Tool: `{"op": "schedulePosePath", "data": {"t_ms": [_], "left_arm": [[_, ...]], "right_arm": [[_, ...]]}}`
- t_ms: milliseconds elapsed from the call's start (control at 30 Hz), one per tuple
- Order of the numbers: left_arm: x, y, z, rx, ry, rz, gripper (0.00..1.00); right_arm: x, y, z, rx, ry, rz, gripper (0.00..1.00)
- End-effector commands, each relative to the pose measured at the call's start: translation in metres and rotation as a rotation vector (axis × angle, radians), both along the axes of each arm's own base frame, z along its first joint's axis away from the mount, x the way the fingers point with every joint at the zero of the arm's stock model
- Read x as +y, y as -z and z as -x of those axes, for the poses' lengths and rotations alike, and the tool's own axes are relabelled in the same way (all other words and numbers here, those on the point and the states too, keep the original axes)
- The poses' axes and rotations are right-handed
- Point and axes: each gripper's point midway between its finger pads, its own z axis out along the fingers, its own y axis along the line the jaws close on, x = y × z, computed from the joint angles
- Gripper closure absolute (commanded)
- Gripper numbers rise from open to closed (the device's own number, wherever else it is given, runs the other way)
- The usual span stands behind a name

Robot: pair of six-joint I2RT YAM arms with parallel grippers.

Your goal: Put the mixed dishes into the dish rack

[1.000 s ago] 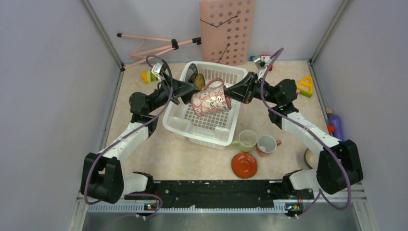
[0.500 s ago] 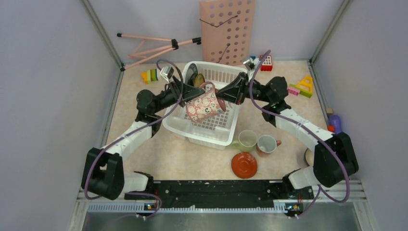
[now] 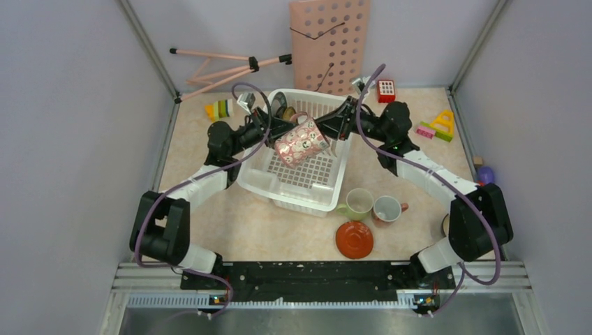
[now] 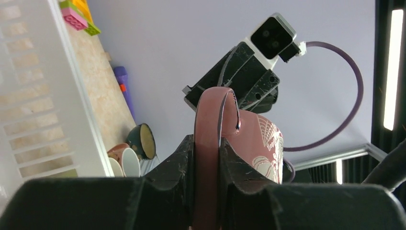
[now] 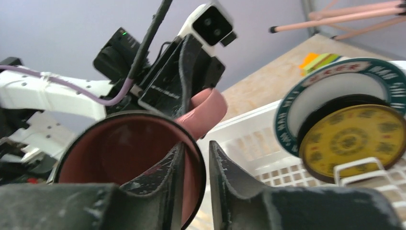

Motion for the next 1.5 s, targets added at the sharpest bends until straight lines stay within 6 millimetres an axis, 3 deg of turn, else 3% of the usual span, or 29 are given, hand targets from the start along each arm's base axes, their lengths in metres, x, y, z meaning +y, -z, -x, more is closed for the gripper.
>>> {"op": "schedulePosePath", "data": {"t_ms": [0,167,300,367,500,600,800,900,967,1133,1300,1467], "left_arm": [[-0.005,-0.015,-0.014,-0.055,-0.011,0.016,1.00],[-0.004,0.006,-0.029,0.008,-0.049,-0.034,1.00],[0.003,0.026,-0.042,0.057,-0.137,-0.133,1.00],[0.010,0.035,-0.048,0.087,-0.205,-0.208,1.00],[0.036,0.055,-0.060,0.200,-0.392,-0.396,1.00],[0.052,0.063,-0.062,0.276,-0.475,-0.509,1.00],[0.065,0.083,-0.062,0.447,-0.563,-0.742,1.00],[0.062,0.102,-0.040,0.558,-0.510,-1.008,1.00],[0.066,0.108,-0.035,0.615,-0.505,-1.106,1.00],[0.069,0.125,-0.028,0.711,-0.548,-1.068,1.00],[0.086,0.155,-0.024,0.846,-0.668,-1.094,1.00],[0.086,0.182,-0.023,0.962,-0.681,-1.132,1.00]], "right_arm": [[-0.020,-0.021,-0.048,-0.046,0.172,-0.069,0.72],[-0.035,0.003,-0.068,0.035,0.189,-0.078,0.67],[-0.054,0.022,-0.090,0.098,0.314,-0.051,0.57],[-0.064,0.028,-0.097,0.118,0.374,-0.028,0.49],[-0.077,0.029,-0.099,0.114,0.467,0.046,0.22],[-0.085,0.026,-0.093,0.112,0.507,0.071,0.12],[-0.090,0.029,-0.070,0.114,0.523,0.103,0.11],[-0.093,0.031,-0.060,0.120,0.528,0.116,0.11],[-0.094,0.032,-0.055,0.122,0.530,0.123,0.11],[-0.094,0.027,-0.040,0.108,0.518,0.121,0.12],[-0.092,0.025,-0.028,0.098,0.493,0.118,0.12],[-0.076,0.027,-0.010,0.075,0.429,0.160,0.12]]}}
